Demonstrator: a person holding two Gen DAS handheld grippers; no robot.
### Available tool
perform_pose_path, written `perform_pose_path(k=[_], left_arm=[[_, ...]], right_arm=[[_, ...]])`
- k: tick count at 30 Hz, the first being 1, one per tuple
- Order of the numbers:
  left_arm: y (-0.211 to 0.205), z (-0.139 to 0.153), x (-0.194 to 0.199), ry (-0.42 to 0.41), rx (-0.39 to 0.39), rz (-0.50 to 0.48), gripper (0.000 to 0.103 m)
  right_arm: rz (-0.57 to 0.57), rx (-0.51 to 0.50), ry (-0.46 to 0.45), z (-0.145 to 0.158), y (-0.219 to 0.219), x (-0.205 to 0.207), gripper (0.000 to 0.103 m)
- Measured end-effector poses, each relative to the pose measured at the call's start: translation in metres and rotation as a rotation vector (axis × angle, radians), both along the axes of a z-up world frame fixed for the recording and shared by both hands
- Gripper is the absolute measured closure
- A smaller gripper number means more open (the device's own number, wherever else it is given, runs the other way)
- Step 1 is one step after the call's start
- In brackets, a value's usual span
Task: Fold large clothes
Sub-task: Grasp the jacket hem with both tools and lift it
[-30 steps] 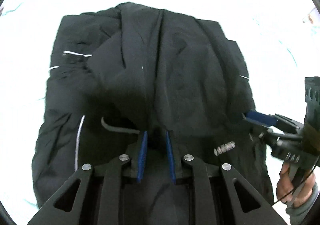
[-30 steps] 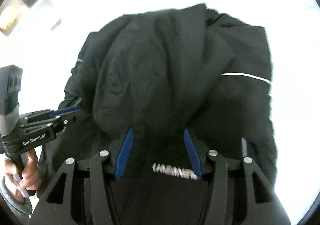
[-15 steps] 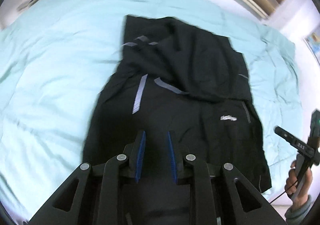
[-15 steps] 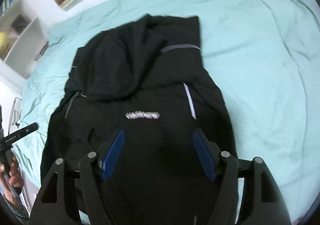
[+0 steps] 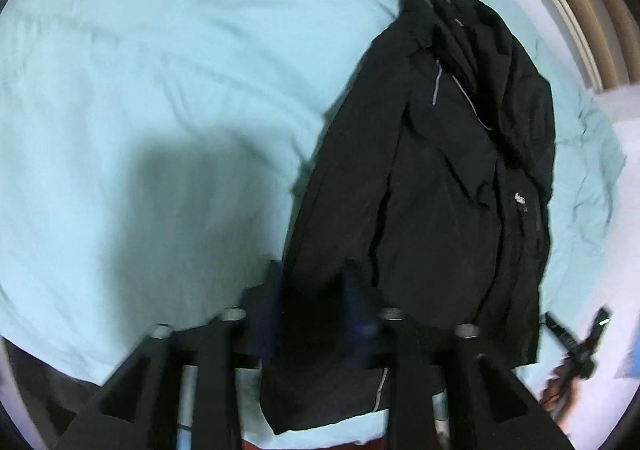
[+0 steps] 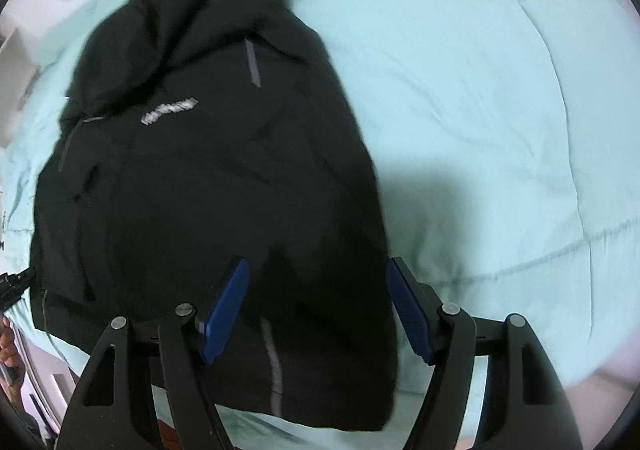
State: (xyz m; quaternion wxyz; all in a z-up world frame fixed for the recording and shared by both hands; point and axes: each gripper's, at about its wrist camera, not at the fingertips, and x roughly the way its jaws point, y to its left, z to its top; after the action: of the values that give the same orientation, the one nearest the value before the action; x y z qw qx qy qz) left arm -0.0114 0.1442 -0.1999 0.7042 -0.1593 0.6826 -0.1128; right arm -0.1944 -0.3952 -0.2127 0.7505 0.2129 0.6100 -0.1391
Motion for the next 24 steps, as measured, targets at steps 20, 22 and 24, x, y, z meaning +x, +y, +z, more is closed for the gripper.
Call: perform_pose_path(k=[20, 22, 24], left_arm=[[0.003, -0.015, -0.021, 0.044, -0.066, -0.091, 0.046], [0.005, -0.018, -0.021, 0.055, -0.073, -0.097, 0.046], [0.003, -0.024, -0.022, 0.082, -0.109, -0.093, 0.037]], right_arm=[[-0.102, 0.185, 0.008, -0.037, -0.011, -0.055, 0.030], [-0.112, 0.191, 0.006, -0.041, -0.012, -0.047, 0.029], [-0.097, 0.192, 0.008, -0.044, -0.009, -0.037, 0.029]])
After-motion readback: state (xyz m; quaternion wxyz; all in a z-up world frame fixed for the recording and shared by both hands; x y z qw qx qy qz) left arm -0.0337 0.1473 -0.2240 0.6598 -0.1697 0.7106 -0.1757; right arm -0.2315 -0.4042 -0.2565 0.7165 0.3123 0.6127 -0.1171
